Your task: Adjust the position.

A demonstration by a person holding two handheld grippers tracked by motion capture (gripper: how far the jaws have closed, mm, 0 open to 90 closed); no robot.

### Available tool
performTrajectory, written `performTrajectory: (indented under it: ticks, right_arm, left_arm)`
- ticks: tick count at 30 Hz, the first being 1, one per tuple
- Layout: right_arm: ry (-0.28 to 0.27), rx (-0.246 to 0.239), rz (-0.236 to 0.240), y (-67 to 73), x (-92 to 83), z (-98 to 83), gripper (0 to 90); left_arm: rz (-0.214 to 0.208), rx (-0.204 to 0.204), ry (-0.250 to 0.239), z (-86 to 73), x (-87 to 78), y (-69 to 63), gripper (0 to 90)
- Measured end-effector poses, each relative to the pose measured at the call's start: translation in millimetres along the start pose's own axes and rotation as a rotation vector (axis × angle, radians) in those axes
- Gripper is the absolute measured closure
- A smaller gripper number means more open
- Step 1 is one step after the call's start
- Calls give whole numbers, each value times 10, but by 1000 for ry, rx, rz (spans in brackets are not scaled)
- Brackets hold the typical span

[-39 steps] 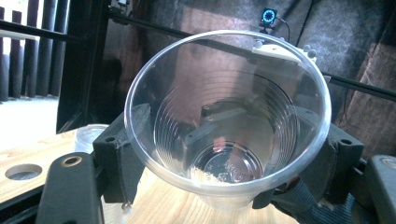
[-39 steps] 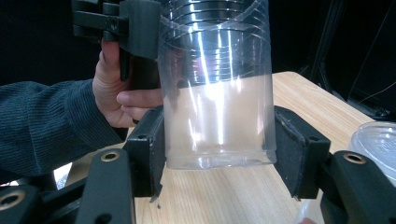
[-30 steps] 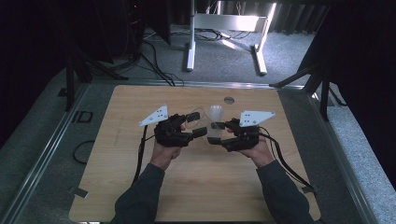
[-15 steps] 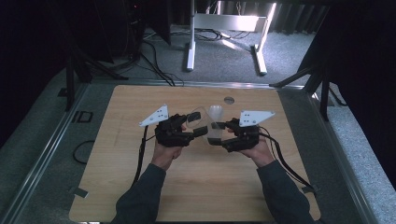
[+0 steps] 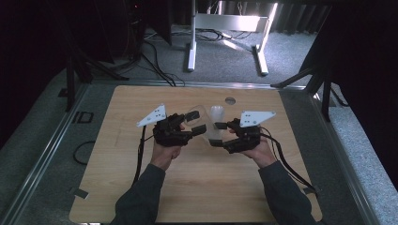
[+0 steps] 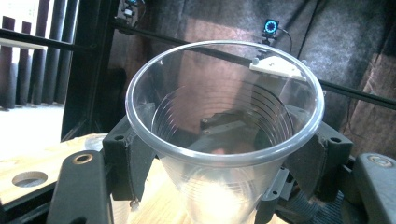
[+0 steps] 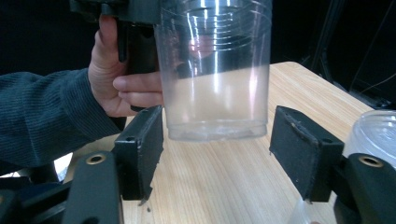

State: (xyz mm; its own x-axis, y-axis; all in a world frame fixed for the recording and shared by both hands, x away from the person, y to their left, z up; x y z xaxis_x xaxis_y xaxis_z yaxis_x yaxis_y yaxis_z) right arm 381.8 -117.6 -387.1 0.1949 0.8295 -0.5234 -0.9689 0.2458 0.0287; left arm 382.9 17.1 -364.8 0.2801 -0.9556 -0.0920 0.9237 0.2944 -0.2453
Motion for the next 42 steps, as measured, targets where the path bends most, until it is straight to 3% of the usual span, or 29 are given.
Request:
performTrajectory:
  ticks: [14,20,27,42]
  right_arm:
    - [54,-10,-35,-34,-38,-31,274]
    - [68,-12,-44,-45,-49,-35,268]
    - [125,-24,-58,-39,-2,-62,261]
    - [187,-31,-50,-8,125,-139,266]
  left_arm:
    - [8,16,48,-39,-2,-3,305]
    - [21,27,99,-87,26,-5,308]
    - [38,40,140,-133,52,-4,308]
    - [69,80,237,-231,136,-24,309]
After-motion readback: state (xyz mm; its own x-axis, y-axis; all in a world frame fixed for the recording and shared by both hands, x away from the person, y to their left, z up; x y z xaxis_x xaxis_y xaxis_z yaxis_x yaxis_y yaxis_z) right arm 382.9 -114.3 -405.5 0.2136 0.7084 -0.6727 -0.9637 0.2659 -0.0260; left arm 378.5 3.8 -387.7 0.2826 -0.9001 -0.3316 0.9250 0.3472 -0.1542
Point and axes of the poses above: each handheld gripper's, and its own axes: x roughly forward along the jaws, z roughly out of its top, y roughly to its left, the point moved 8 cm from there along x, roughly forward along the jaws, and after that the axes turned 12 degrees about y, right-handed, at the moved point
